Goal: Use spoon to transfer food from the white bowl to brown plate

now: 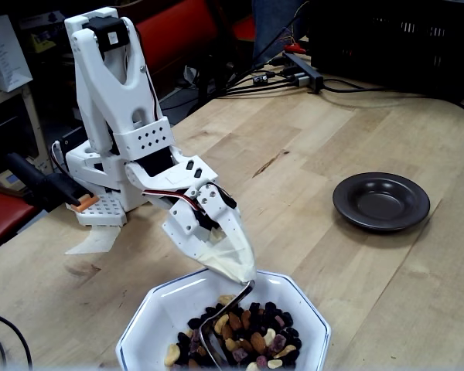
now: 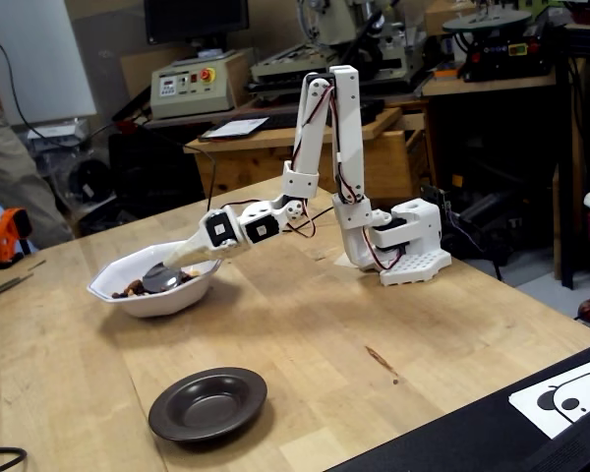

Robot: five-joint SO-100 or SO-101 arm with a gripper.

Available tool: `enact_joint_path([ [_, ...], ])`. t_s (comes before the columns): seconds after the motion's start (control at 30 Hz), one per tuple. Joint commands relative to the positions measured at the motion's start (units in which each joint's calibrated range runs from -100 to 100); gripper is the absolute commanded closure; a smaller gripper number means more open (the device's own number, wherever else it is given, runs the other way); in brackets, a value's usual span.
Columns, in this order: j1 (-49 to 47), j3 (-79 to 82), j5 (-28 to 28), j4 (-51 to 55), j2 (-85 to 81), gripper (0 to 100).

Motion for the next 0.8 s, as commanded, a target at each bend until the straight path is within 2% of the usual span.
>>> enact_joint_path([
  [0.0,1.9,-1.0,1.6,-0.4,-0.6,96],
  [0.53,1.8,-1.0,2.2,-0.4,-0.1,96],
  [0.77,1.8,-2.4,2.0,-0.4,6.4,96],
])
